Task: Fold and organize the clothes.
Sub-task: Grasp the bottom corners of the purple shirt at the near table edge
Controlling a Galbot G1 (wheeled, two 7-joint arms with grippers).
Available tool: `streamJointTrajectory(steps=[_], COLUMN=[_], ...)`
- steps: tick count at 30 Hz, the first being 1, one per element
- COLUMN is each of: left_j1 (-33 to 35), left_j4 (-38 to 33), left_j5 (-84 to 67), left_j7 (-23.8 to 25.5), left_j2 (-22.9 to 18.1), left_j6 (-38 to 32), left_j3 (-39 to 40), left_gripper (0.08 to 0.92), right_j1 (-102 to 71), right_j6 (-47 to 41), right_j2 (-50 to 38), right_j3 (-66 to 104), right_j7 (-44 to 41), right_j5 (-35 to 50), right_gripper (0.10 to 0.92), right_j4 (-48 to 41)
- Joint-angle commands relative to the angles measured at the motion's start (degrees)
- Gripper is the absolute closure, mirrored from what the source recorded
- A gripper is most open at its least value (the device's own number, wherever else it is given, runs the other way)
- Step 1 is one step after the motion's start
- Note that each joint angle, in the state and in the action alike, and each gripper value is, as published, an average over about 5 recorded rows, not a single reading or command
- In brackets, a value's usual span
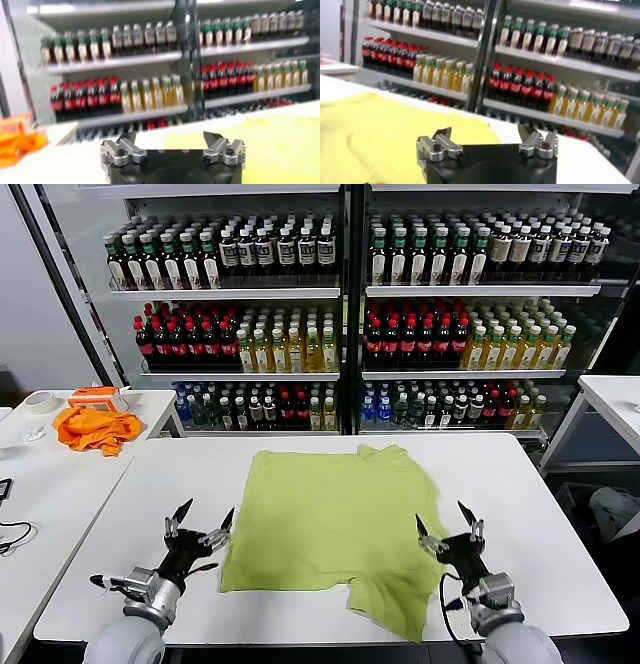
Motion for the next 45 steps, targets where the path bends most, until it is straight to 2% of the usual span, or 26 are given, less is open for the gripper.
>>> streamJointTrajectory(steps=[1, 10, 26, 36, 39, 41, 45], left_j1=[8.35, 8.24, 7.45, 6.72, 6.2, 5.94, 6.76], left_j4=[-7.87, -5.18, -1.6, -0.8, 0.29, 1.29, 1.04], left_j5=[-8.52, -9.57, -6.79, -5.37, -3.14, -2.09, -1.79], left_j7=[-4.3, -7.43, -6.75, -5.61, -4.76, -4.07, -3.6], left_j2=[2.0, 2.76, 1.11, -0.24, -0.6, -0.67, -0.6], left_j6=[10.2, 12.21, 10.05, 8.34, 7.37, 6.66, 6.34], left_j3=[0.45, 1.6, 1.39, 2.08, 2.13, 2.02, 2.11], left_gripper=[0.177, 0.177, 0.177, 0.177, 0.178, 0.189, 0.285], right_j1=[-11.29, -11.72, -10.94, -9.61, -9.26, -8.78, -8.13], right_j6=[-0.37, -1.19, -1.3, -4.02, -4.28, -4.22, -4.44], right_j2=[-0.85, 0.59, 2.69, 2.98, 3.29, 3.37, 3.13], right_j3=[1.24, -1.26, -4.52, -5.91, -6.69, -7.18, -7.69], right_j7=[0.22, 1.71, 5.4, 8.5, 8.92, 9.01, 8.56], right_j5=[0.35, -0.21, -0.58, 5.42, 5.42, 4.98, 5.27], right_gripper=[0.203, 0.203, 0.203, 0.203, 0.228, 0.274, 0.387], right_j4=[3.95, 3.18, 1.81, 1.98, 1.17, 0.73, 0.34])
